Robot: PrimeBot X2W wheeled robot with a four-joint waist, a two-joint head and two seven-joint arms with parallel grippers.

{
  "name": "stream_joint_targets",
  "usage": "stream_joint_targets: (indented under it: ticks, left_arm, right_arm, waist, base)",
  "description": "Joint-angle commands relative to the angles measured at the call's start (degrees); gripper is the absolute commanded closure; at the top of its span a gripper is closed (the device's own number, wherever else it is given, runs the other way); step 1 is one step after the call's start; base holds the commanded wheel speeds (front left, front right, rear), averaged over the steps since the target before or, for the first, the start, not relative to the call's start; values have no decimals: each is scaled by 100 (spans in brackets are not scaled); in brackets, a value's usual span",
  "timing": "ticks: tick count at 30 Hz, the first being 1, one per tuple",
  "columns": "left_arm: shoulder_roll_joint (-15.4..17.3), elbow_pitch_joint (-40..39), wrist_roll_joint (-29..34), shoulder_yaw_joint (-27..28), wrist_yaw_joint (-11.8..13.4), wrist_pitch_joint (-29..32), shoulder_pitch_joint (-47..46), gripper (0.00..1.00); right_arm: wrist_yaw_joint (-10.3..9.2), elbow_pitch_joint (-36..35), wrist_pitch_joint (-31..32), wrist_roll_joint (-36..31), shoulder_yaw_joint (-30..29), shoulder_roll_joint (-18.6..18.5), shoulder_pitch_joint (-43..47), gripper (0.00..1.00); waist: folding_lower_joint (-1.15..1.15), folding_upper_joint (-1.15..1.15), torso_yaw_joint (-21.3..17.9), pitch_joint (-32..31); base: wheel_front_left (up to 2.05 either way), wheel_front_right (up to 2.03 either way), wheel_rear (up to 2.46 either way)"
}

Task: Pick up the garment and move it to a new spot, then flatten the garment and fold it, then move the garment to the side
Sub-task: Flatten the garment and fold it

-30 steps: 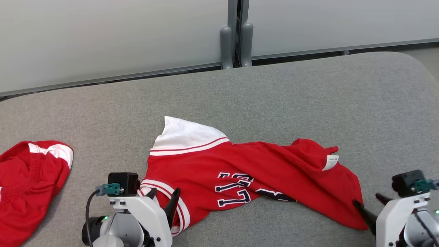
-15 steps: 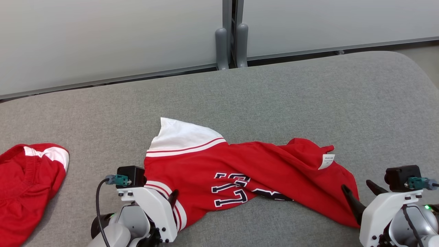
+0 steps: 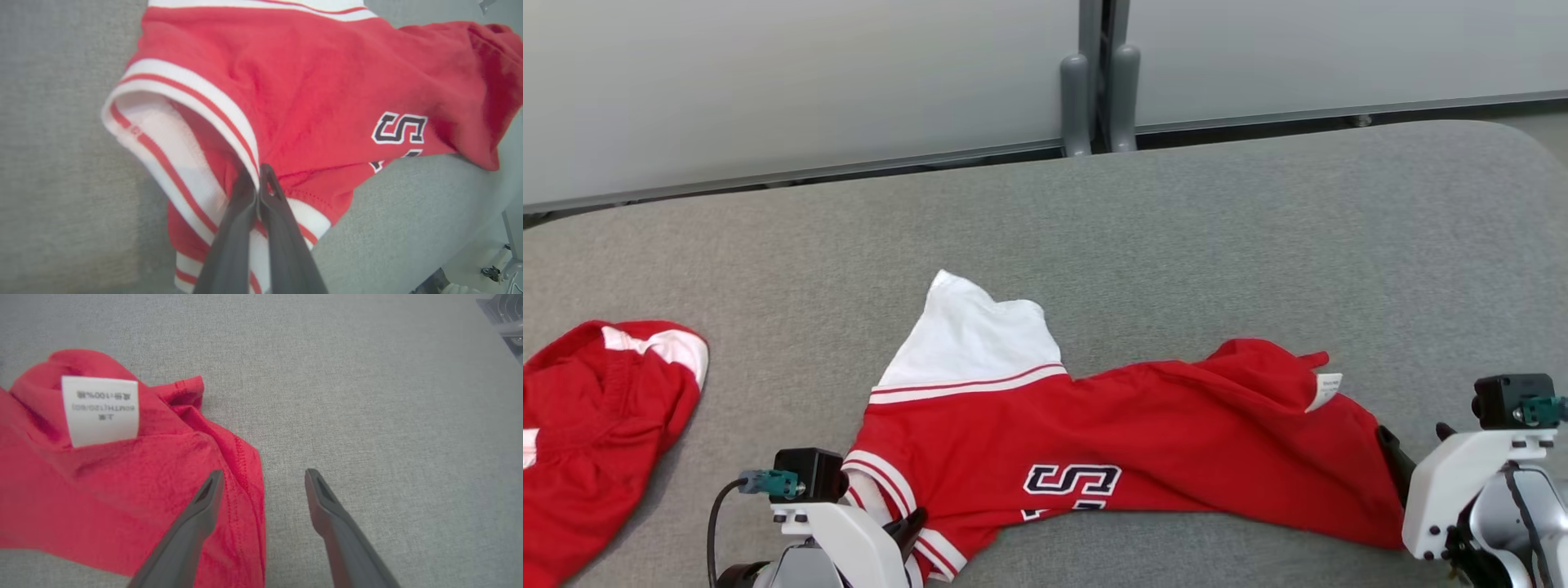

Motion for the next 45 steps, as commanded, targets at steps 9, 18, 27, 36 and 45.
stream_joint_targets:
  ticks: [9,18,27,36,45]
  left_arm:
    - [-138,-198,58,-54,41,52,-202,100]
    - [-191,-23,56,-12,26,-33,-294,100]
    - [-295,-73,118,494,-111,-1006,-367,100]
    - [-180,-708,37,684,-28,-1223,-34,100]
    - [-84,-1000,-128,51,91,-638,910,100]
  right_arm:
    - [0,694,371,-146,310,-33,-737,0]
    - [1,1291,543,-227,652,-78,-978,100]
    - [0,956,-773,-557,305,-170,-1306,100]
    - [-8,204,-1901,-912,-544,-5,-1087,100]
    - [0,-35,-395,-659,-1070,349,13,0]
  waist:
    - [0,0,220,303]
    - [0,0,220,416]
    - [0,0,189,349]
    - [0,0,217,213]
    - [0,0,258,272]
  base:
    - [0,0,0]
    - [0,0,0]
    - [0,0,0]
    - [0,0,0]
    - [0,0,0]
